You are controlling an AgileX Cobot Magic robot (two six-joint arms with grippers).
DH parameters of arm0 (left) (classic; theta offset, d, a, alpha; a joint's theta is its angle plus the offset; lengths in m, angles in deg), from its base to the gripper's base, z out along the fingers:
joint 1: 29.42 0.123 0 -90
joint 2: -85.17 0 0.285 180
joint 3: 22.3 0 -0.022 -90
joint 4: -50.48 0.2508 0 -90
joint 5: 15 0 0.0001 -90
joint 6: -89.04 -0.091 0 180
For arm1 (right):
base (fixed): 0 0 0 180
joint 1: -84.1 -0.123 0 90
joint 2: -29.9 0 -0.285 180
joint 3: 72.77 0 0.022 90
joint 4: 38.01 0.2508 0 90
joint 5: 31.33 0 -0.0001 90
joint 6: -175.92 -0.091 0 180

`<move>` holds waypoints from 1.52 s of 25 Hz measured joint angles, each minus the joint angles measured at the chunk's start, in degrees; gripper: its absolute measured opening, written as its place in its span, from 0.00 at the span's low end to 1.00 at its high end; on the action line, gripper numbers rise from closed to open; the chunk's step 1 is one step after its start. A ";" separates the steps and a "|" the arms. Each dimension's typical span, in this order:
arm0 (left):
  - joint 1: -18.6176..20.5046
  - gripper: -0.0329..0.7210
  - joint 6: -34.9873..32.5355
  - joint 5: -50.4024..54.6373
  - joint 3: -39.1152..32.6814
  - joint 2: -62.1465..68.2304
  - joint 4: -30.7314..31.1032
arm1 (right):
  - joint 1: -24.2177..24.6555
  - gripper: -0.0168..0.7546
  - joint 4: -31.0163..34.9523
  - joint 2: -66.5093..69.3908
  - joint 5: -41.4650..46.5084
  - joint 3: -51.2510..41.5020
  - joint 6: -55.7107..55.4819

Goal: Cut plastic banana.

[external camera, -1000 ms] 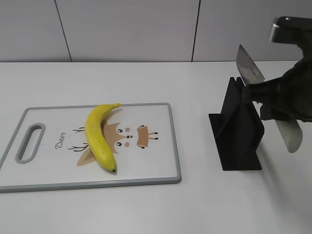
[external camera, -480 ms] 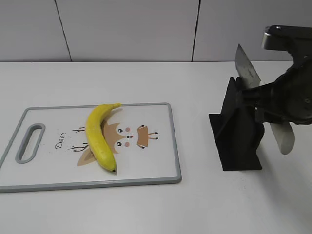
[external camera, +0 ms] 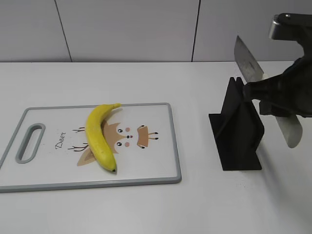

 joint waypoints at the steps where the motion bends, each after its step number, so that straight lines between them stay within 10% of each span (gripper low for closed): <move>1: 0.00 0.73 0.00 0.00 0.00 0.00 0.00 | 0.00 0.26 -0.02 0.00 -0.52 0.00 0.34; 27: 0.00 0.72 0.00 0.00 0.00 0.00 0.00 | 0.00 0.27 -1.22 8.69 -2.03 0.00 1.75; 33: 0.00 0.71 0.00 0.00 0.00 0.00 0.00 | 0.00 0.74 -1.36 8.72 -2.14 0.00 1.77; 38: 0.00 0.71 0.00 0.00 0.00 0.00 0.00 | 0.00 0.87 -1.15 5.06 -2.14 0.00 2.19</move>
